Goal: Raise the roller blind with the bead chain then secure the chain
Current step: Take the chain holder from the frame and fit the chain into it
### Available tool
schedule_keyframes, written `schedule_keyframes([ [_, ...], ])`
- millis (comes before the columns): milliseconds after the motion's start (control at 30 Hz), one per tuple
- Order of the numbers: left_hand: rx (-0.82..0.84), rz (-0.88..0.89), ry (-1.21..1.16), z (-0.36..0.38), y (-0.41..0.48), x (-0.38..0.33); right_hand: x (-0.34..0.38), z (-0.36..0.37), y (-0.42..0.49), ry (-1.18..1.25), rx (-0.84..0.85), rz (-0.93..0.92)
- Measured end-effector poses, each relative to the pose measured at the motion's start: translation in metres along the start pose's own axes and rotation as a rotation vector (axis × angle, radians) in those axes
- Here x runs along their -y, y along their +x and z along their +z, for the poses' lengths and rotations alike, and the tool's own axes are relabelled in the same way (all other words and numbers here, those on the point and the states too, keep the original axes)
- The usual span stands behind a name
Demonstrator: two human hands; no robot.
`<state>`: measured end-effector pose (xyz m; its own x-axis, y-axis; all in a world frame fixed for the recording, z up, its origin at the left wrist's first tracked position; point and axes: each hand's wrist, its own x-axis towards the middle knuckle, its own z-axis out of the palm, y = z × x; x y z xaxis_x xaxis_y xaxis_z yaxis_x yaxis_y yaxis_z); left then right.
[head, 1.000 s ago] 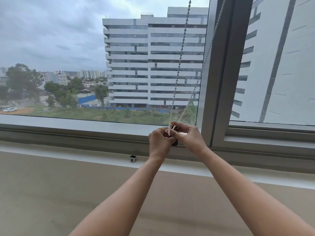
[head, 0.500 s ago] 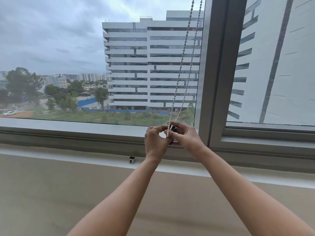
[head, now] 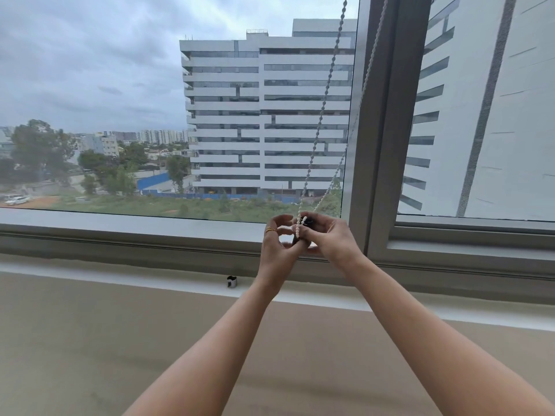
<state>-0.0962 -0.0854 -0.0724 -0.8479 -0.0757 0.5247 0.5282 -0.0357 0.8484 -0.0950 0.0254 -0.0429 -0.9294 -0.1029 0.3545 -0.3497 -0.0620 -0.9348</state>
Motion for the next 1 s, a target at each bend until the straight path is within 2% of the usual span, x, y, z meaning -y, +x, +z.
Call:
schedule_keyframes([
  [67, 0.077, -0.09, -0.232, -0.002, 0.002, -0.001, 0.003, -0.003, -0.001, -0.049, -0.023, -0.01],
  [167, 0.154, -0.188, -0.382, -0.001, 0.011, -0.001, 0.006, -0.002, -0.003, -0.108, -0.017, -0.019],
  [233, 0.189, -0.223, -0.325, 0.003, 0.016, -0.002, 0.008, 0.0, -0.003, -0.085, 0.002, -0.016],
  [367, 0.151, -0.265, -0.203, 0.007, 0.024, -0.002, 0.01, 0.003, -0.004, -0.097, 0.011, -0.011],
  [500, 0.214, -0.218, -0.054, 0.008, 0.025, -0.007, 0.009, 0.003, -0.005, -0.164, -0.007, -0.04],
  [733, 0.31, -0.267, -0.148, 0.013, 0.018, -0.011, 0.007, -0.002, -0.005, -0.152, 0.004, -0.064],
  [1000, 0.323, -0.289, -0.148, 0.019, 0.016, -0.005, 0.001, -0.009, -0.001, -0.255, 0.038, -0.051],
])
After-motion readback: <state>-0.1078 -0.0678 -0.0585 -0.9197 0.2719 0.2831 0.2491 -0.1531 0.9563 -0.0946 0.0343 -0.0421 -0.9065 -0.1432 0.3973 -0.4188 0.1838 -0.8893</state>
